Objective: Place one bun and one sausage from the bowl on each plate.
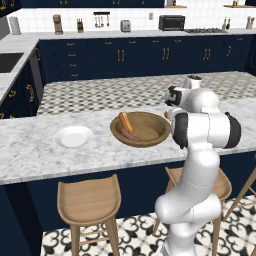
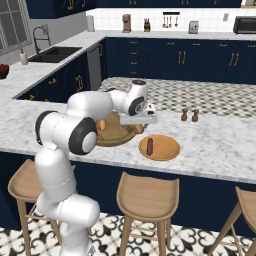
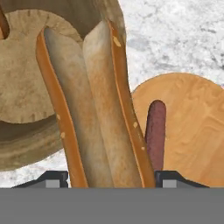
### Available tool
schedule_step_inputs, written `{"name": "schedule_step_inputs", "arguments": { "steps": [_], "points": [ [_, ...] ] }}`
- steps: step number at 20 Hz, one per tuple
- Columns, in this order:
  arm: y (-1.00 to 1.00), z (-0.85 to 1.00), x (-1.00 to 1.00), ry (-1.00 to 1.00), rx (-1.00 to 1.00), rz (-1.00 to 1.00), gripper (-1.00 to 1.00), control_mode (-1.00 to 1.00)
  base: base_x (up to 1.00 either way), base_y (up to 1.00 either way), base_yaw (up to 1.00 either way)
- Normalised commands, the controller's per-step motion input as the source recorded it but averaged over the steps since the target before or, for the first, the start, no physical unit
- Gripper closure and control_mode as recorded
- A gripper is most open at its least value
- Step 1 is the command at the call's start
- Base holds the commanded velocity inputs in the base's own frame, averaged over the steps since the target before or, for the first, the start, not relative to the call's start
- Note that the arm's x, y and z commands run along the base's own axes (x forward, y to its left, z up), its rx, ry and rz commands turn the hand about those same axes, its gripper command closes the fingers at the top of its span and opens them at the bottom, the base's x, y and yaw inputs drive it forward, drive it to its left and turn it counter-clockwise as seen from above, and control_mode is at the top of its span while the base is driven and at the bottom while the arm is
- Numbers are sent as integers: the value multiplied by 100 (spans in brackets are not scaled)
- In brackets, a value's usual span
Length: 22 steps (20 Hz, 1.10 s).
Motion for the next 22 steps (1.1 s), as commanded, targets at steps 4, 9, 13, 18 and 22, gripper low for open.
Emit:
{"name": "schedule_step_inputs", "arguments": {
  "steps": [4, 9, 13, 18, 22],
  "points": [
    [-90, 15, -1, 0, 0, -24, 100, -100, 0, 0, 0],
    [-64, -19, 0, 0, 0, -10, 100, -100, 0, 0, 0],
    [-31, -42, -14, 0, 0, -1, 100, -100, 0, 0, 0],
    [-7, -34, -12, 0, 0, 0, 100, -100, 0, 0, 0],
    [-13, -29, -1, 0, 0, 0, 100, -100, 0, 0, 0]
  ]
}}
